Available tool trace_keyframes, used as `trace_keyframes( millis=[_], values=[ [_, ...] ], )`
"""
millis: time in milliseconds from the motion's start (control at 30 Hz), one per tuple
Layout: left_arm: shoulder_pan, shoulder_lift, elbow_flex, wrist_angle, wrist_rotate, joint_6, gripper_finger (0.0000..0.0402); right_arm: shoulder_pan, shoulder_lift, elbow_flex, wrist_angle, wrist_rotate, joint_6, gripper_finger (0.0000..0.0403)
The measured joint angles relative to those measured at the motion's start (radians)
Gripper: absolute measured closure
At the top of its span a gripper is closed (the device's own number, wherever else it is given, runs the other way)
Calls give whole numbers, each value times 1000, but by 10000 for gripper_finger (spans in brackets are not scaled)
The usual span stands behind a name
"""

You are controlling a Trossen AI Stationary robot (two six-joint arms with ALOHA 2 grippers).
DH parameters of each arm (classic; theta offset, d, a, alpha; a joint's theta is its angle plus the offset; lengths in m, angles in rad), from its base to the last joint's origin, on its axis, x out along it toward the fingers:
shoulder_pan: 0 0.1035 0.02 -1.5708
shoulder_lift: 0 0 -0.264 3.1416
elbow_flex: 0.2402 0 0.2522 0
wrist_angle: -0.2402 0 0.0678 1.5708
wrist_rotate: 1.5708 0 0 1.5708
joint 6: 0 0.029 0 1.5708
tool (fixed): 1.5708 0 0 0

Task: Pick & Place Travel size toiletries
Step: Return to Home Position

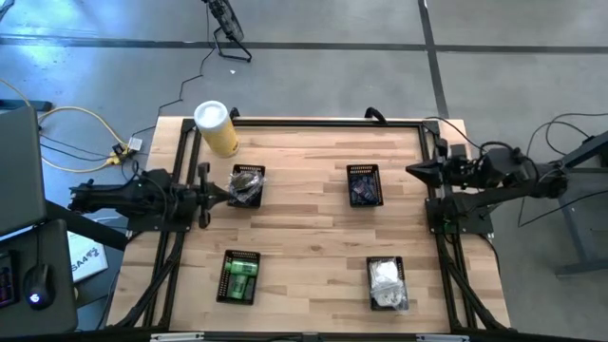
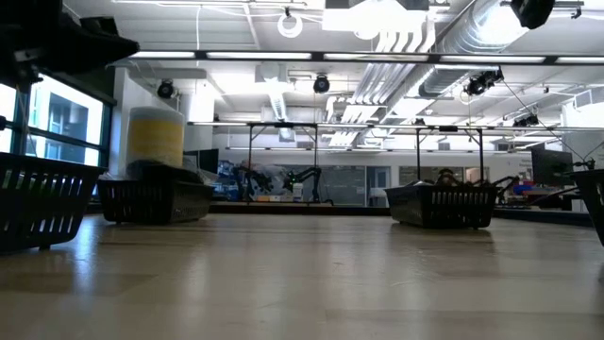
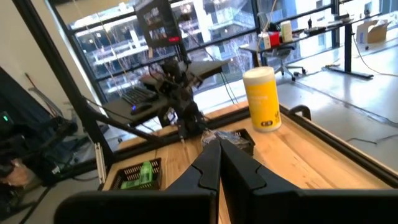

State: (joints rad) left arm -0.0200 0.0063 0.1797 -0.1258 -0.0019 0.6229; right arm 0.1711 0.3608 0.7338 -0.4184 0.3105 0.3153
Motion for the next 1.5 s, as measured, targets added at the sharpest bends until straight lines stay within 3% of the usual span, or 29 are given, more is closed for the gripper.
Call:
trace_keyframes(
  millis=[333,633,1100,1300,1500],
  values=[
    [0,0,-68,39,45,-7,401,0,-108,0,-88,2,28,401],
    [0,0,-142,130,17,-7,401,0,-186,0,-114,4,11,401],
    [0,0,-152,126,10,-28,401,-1,-353,0,-194,-3,-5,401],
    [0,0,-152,126,8,-29,401,-1,-353,0,-236,-6,-2,401],
    [0,0,-153,126,7,-28,401,-1,-353,-82,-118,0,-15,401]
  ],
)
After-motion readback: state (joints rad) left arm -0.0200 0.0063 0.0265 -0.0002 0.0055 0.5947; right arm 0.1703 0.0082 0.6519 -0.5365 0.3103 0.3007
